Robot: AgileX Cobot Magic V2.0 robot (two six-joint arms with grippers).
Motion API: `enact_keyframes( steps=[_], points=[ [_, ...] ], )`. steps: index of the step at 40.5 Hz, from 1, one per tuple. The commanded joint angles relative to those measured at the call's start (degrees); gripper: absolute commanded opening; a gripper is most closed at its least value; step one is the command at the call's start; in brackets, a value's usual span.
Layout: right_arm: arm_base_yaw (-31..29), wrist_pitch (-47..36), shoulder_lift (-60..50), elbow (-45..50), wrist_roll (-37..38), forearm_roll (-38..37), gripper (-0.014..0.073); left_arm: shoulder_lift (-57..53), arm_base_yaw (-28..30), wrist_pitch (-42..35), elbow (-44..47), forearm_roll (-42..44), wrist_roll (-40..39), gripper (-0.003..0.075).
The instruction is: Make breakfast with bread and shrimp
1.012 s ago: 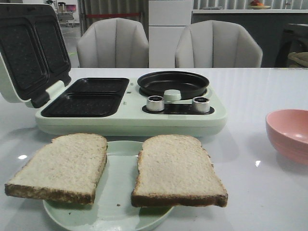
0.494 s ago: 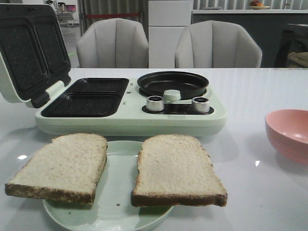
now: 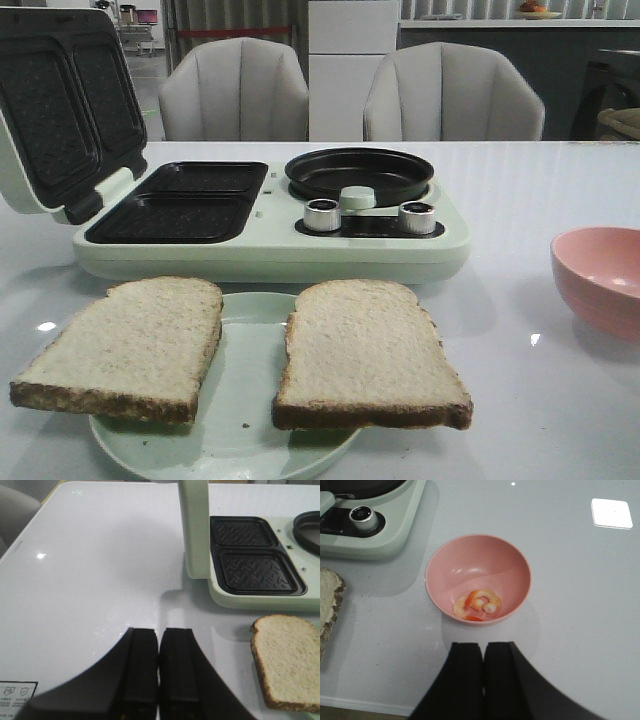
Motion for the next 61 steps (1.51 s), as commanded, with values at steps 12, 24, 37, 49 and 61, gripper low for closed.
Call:
enact_keyframes(
  steps=[12, 24, 37, 49, 61],
  points=[
    [0.1, -5.3, 0.6, -1.6, -0.1, -0.2, 0.0453, 2.9, -4.8, -2.5, -1.6, 1.9, 3.9, 0.0568],
    [0.1, -5.3, 0.6, -1.6, -0.1, -0.2, 0.0453, 10.1, -23.0, -3.8, -1.6, 3.8, 15.6, 0.0563],
    [0.1, -5.3, 0.6, -1.6, -0.1, -0.2, 0.0453, 24.2, -42.3, -4.6, -1.6, 22.3, 15.7, 0.0562],
    [0.1, -5.3, 0.6, -1.6, -0.1, -0.2, 0.0453, 41.5, -45.5, -8.8, -1.6, 34.6, 15.6, 0.0562],
    [0.1, -5.3, 0.6, -1.6, -0.1, -0.2, 0.0453, 54.3, -45.5, -10.7, -5.2, 44.3, 2.7, 0.0479]
  ],
)
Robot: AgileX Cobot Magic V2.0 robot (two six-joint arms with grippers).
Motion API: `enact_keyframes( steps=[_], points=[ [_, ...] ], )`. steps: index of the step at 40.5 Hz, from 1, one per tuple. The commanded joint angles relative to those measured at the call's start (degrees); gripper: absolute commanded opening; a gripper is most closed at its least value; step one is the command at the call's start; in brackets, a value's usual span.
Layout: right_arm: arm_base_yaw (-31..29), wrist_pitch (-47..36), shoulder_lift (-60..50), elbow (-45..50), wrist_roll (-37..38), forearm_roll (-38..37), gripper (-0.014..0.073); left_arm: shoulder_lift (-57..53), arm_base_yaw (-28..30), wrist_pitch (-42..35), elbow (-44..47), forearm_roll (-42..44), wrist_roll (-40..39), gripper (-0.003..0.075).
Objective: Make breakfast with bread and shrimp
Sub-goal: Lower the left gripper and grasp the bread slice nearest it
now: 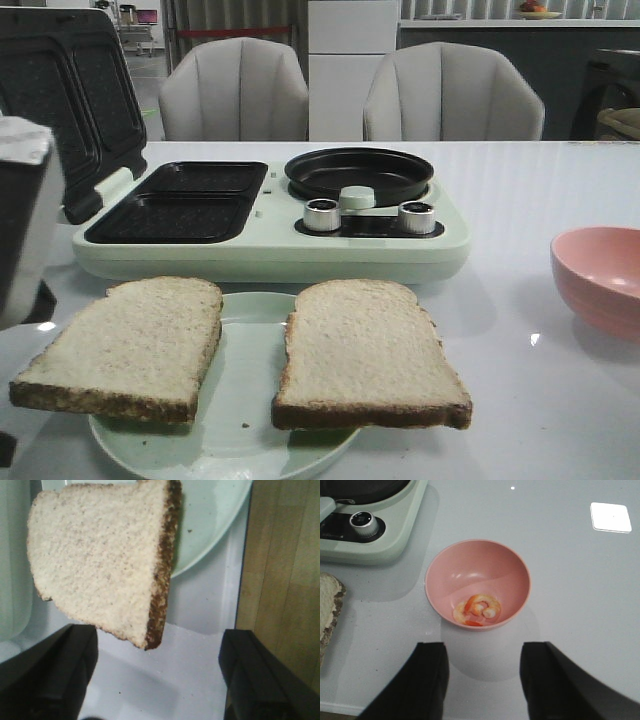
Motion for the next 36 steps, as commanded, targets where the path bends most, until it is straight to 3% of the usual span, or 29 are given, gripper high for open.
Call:
enact_keyframes(
  steps=[1, 14, 24, 36],
  points=[
    [0.1, -4.3, 0.6, -1.6, -0.1, -0.2, 0.0453, 2.5, -0.4, -1.6, -3.4, 5.9, -7.1, 0.0462],
    [0.1, -4.3, 0.6, -1.6, -0.1, -0.2, 0.0453, 9.4, -0.4, -0.1, -4.1, 11.0, -8.7, 0.0437],
    [0.1, -4.3, 0.6, -1.6, -0.1, -0.2, 0.0453, 10.1, -0.4, 3.3, -4.1, 24.8, -25.7, 0.0433],
    [0.1, -4.3, 0.6, -1.6, -0.1, -0.2, 0.0453, 10.1, -0.4, 0.8, -4.1, 25.5, -26.0, 0.0424]
  ],
)
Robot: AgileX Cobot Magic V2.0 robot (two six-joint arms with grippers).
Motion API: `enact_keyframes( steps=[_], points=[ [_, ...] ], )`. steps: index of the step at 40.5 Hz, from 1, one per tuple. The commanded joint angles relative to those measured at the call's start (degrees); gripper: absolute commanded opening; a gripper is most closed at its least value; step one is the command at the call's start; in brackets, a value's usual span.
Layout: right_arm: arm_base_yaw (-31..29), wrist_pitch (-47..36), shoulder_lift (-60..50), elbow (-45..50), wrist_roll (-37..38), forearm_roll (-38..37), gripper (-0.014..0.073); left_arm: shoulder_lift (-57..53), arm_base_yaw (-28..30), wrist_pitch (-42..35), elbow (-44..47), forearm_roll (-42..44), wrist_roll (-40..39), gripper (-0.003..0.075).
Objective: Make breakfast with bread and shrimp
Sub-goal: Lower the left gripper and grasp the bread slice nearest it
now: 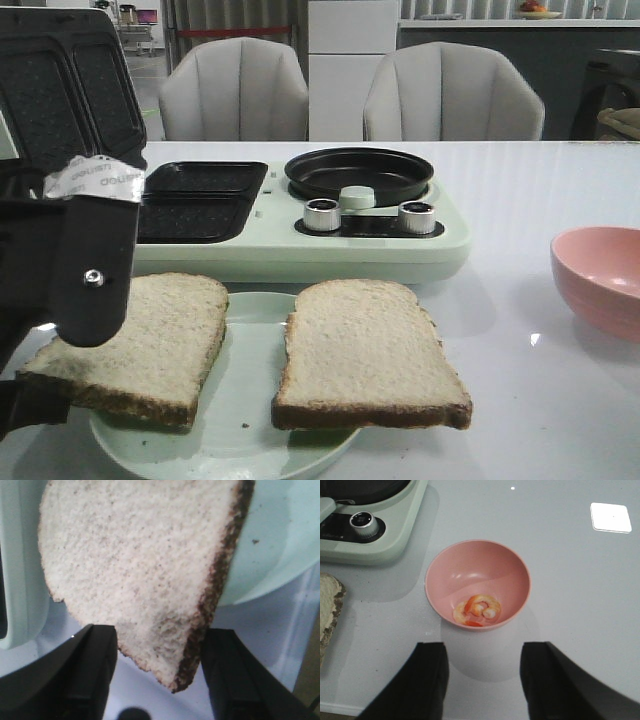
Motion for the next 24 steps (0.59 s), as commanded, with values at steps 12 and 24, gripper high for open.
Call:
enact_keyframes(
  steps=[12, 24],
  points=[
    [0.1, -4.3, 0.6, -1.6, -0.1, -0.2, 0.0453, -1.2, -0.4, -0.3, -1.5, 3.8, -1.0, 0.0424],
    [0.1, -4.3, 0.6, -1.6, -0.1, -0.2, 0.0453, 0.0, -0.3, -1.1, -1.5, 4.9, -1.0, 0.0424]
  ],
)
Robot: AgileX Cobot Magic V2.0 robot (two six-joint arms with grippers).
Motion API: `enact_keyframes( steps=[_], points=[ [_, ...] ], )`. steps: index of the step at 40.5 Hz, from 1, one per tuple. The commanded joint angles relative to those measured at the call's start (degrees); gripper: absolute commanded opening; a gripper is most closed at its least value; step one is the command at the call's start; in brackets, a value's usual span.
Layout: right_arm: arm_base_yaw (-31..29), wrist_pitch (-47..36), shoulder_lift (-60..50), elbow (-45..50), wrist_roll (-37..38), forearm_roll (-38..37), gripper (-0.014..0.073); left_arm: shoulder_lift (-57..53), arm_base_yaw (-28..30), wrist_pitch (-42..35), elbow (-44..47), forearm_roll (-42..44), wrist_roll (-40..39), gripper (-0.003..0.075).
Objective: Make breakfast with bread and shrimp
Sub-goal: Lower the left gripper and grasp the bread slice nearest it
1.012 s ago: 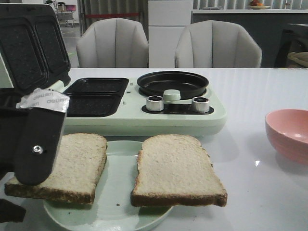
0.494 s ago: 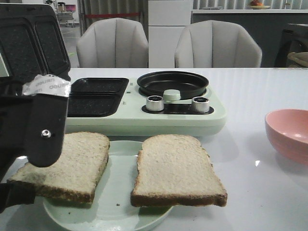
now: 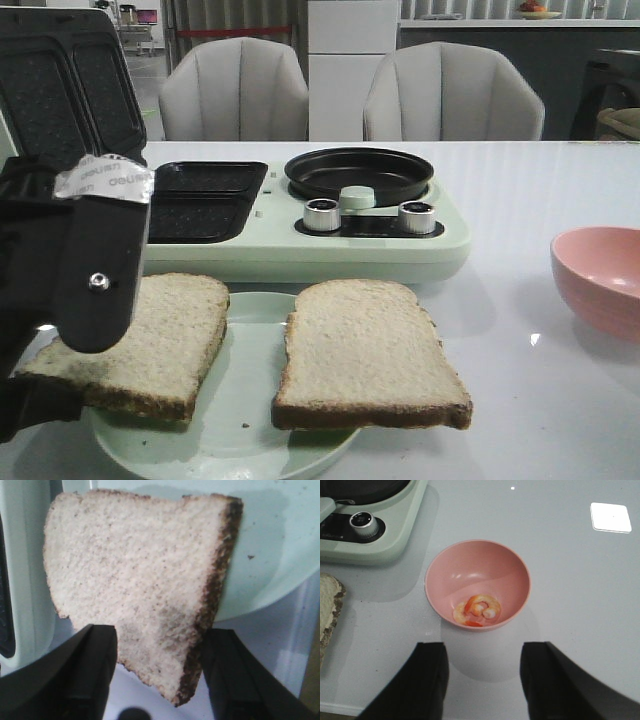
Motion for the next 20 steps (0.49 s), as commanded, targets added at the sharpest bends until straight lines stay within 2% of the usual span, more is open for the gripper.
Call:
enact_keyframes(
  steps=[1, 7, 12, 15, 20],
  points=[
    [0.1, -4.3, 0.6, -1.6, -0.1, -0.2, 0.0453, 0.1, -0.3, 0.6, -1.5, 1.8, -0.7, 0.0424],
    [0.1, -4.3, 0.6, -1.6, -0.1, -0.2, 0.0453, 3.0, -0.3, 4.0, -1.5, 3.6, -1.1, 0.0424],
    [0.1, -4.3, 0.6, -1.6, -0.1, -0.2, 0.0453, 3.1, -0.3, 3.8, -1.5, 3.6, -2.6, 0.0412],
    [0.1, -4.3, 0.6, -1.6, -0.1, -0.2, 0.0453, 3.1, -0.3, 3.4, -1.5, 3.6, -2.6, 0.0365],
    [0.1, -4.3, 0.6, -1.6, -0.1, -0.2, 0.0453, 3.1, -0.4, 3.4, -1.5, 2.6, -2.6, 0.0231]
  ],
)
